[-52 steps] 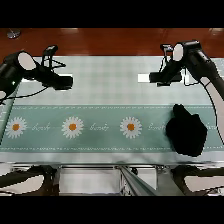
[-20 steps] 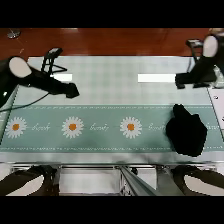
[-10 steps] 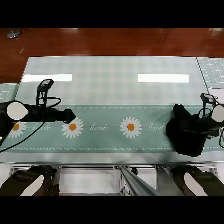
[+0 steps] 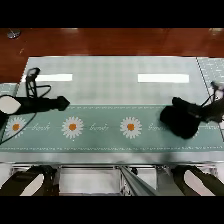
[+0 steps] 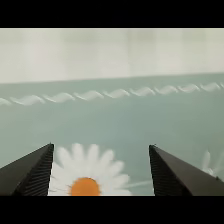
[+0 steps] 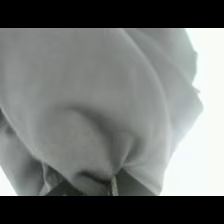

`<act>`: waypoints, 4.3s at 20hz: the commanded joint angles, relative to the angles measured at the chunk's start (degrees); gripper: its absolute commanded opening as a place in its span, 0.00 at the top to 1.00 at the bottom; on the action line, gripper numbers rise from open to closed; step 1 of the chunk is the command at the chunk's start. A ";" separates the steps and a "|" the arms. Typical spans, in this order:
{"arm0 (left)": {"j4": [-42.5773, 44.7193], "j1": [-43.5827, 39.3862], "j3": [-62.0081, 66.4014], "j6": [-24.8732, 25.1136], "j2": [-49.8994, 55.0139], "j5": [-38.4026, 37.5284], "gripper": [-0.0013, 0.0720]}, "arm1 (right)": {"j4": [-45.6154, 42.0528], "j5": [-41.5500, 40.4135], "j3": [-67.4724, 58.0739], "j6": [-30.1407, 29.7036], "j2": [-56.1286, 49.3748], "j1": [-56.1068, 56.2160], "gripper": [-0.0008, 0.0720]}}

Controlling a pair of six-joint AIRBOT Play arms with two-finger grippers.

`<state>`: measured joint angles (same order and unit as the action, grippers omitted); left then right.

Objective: Fold the shirts.

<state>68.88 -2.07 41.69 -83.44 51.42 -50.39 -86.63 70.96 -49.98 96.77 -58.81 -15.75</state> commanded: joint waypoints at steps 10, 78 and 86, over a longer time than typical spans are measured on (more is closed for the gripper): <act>-12.87 7.76 0.87 3.65 -14.10 -9.60 0.03 | 25.62 0.94 -49.00 -15.65 10.99 -0.50 0.95; -41.53 7.96 26.58 20.72 6.23 -9.14 0.96 | 27.26 -3.37 -45.20 -8.79 -7.06 22.51 0.95; -27.54 15.17 41.81 14.05 -7.21 -14.25 0.96 | 5.18 12.83 -52.54 -5.27 18.43 22.80 0.95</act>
<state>32.97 9.96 79.59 -65.21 49.56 -63.48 -70.78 76.93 -100.71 88.66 -48.97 7.31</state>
